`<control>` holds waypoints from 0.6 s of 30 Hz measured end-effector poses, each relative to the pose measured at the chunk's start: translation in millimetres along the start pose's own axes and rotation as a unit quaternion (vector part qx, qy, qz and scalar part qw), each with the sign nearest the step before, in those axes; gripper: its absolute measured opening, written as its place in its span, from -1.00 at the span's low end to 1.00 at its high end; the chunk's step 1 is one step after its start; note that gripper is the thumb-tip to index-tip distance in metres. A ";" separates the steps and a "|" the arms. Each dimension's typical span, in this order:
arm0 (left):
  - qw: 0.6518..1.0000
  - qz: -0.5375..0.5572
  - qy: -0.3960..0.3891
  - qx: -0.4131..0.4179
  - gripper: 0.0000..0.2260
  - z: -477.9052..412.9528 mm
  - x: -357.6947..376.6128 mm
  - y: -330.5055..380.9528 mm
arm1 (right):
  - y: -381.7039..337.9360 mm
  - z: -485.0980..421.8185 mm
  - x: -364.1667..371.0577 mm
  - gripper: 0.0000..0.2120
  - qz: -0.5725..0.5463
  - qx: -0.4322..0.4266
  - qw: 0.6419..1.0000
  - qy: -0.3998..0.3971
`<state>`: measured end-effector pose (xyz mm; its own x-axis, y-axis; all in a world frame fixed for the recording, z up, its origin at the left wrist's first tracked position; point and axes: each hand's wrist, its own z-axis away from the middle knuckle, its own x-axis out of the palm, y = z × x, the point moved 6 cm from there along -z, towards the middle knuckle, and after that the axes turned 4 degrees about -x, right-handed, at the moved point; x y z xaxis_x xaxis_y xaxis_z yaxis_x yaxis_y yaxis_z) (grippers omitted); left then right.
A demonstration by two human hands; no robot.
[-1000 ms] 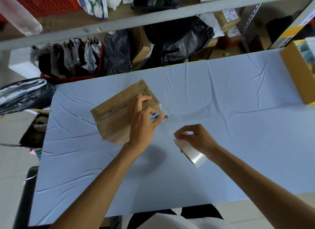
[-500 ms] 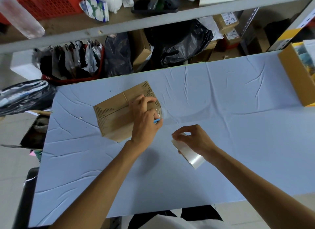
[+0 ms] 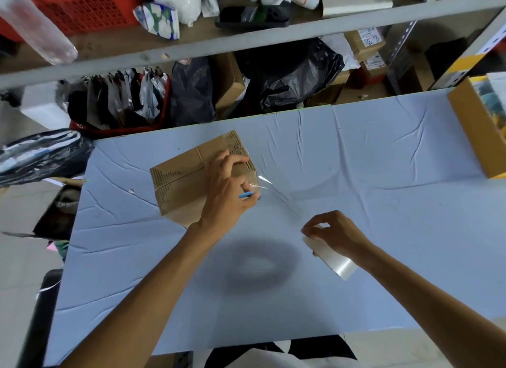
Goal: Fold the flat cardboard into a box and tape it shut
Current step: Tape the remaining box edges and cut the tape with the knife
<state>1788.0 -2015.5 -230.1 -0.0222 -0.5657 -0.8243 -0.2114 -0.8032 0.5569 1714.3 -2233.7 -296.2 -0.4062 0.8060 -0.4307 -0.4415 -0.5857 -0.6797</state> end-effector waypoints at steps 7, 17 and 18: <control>1.000 -0.002 -0.006 0.004 -0.79 4.4 3.0 2.0 | 7.3 -14.1 5.3 -0.89 0.148 -0.026 0.989 0.008; 1.000 -0.008 -0.012 -0.004 -0.80 7.1 2.4 3.0 | 10.3 -17.4 5.3 -0.80 0.140 -0.007 0.986 0.095; 1.000 -0.006 -0.012 -0.003 -0.80 7.4 2.8 3.0 | 5.5 -16.1 5.4 -0.81 0.159 -0.028 0.981 0.107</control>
<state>1780.0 -2018.1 -231.5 -0.0421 -0.5512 -0.8333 -0.2066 -0.8112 0.5470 1722.6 -2231.2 -311.8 -0.3353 0.5870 -0.7369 -0.2725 -0.8091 -0.5206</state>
